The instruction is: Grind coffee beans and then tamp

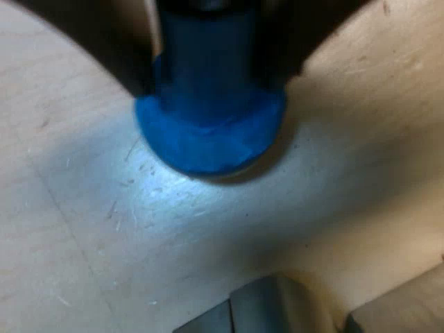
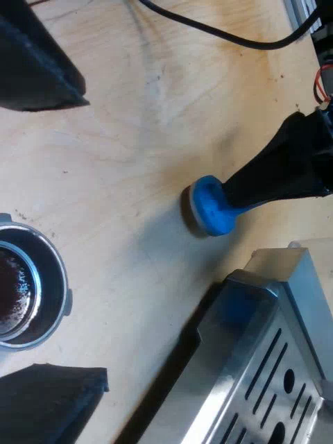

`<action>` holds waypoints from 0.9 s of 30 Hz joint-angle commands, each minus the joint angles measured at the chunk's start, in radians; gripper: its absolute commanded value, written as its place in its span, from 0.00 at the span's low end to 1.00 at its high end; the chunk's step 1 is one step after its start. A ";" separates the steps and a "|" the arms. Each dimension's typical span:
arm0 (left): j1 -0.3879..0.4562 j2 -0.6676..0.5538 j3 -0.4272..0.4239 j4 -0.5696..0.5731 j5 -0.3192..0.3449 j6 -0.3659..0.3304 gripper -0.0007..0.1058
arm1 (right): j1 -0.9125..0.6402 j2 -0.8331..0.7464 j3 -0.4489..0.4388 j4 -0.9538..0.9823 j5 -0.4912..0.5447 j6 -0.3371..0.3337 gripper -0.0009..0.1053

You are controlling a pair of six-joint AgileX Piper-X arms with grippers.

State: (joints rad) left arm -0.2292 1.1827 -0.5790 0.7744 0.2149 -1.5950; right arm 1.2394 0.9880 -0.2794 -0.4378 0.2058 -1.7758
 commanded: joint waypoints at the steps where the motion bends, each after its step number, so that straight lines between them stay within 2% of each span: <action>1: 0.000 -0.003 0.001 -0.012 0.005 0.006 0.86 | -0.001 -0.006 -0.005 -0.002 -0.009 0.007 0.72; 3: 0.000 -0.003 0.001 -0.015 0.005 0.006 0.91 | -0.001 -0.006 -0.005 -0.002 -0.009 0.006 0.72; 13: 0.000 -0.009 -0.029 0.030 0.005 0.006 0.91 | -0.001 -0.006 -0.005 0.001 -0.009 0.006 0.72; 14: 0.000 -0.054 -0.052 0.065 -0.005 0.006 0.91 | -0.001 -0.006 -0.005 0.001 -0.009 0.006 0.72; 16: 0.000 -0.083 -0.053 0.073 -0.005 0.006 0.91 | -0.001 -0.006 -0.005 0.001 -0.009 0.014 0.72; 21: 0.000 -0.259 -0.053 0.116 -0.022 0.006 0.91 | -0.001 -0.006 -0.011 0.008 -0.009 0.024 0.72; 25: 0.000 -0.391 -0.053 0.154 -0.025 -0.001 0.91 | -0.001 -0.006 -0.061 0.103 -0.009 0.024 0.72; 27: 0.000 -0.411 -0.053 0.158 -0.025 -0.001 0.91 | -0.001 -0.003 -0.103 0.176 -0.009 0.026 0.72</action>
State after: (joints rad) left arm -0.2292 0.7650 -0.6253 0.9237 0.2008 -1.5950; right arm 1.2394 0.9880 -0.3386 -0.3314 0.2037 -1.7508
